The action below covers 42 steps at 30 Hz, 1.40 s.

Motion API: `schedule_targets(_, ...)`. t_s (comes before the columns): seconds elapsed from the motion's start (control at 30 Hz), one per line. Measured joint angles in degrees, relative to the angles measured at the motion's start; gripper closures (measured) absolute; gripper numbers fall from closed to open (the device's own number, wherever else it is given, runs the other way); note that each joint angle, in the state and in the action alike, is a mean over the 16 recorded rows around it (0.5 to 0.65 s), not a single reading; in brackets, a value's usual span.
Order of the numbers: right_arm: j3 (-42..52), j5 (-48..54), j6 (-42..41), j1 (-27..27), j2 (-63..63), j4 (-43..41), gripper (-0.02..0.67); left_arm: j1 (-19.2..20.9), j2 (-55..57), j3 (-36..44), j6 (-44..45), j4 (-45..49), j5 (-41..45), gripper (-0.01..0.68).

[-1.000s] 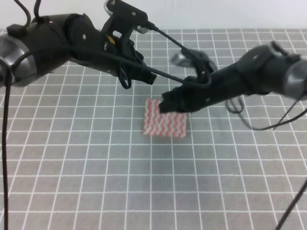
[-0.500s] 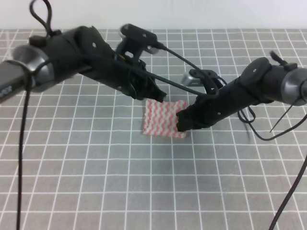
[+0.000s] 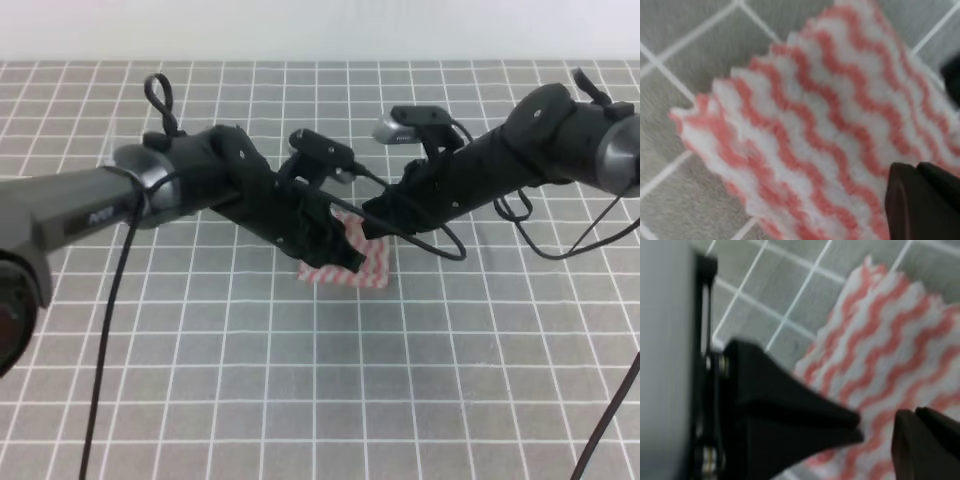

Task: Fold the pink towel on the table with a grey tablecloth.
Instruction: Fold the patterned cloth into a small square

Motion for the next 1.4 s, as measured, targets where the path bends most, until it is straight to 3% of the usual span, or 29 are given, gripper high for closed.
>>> schedule_targets(0.73,-0.98,-7.20,0.05,-0.75,0.44,-2.59,0.665,0.02,-0.15,0.01,0.38,1.42,-0.22,0.673)
schedule_targets(1.13,1.07,-11.22,1.33,-2.56,-14.07,-0.96,0.665,0.31,-15.97,0.00,-4.60,10.38,-2.11,0.673)
schedule_targets(1.4,9.95,-19.51,1.36,-2.80,-28.02,2.30,0.666,0.79,-29.95,3.33,-14.40,19.39,-2.03,0.673)
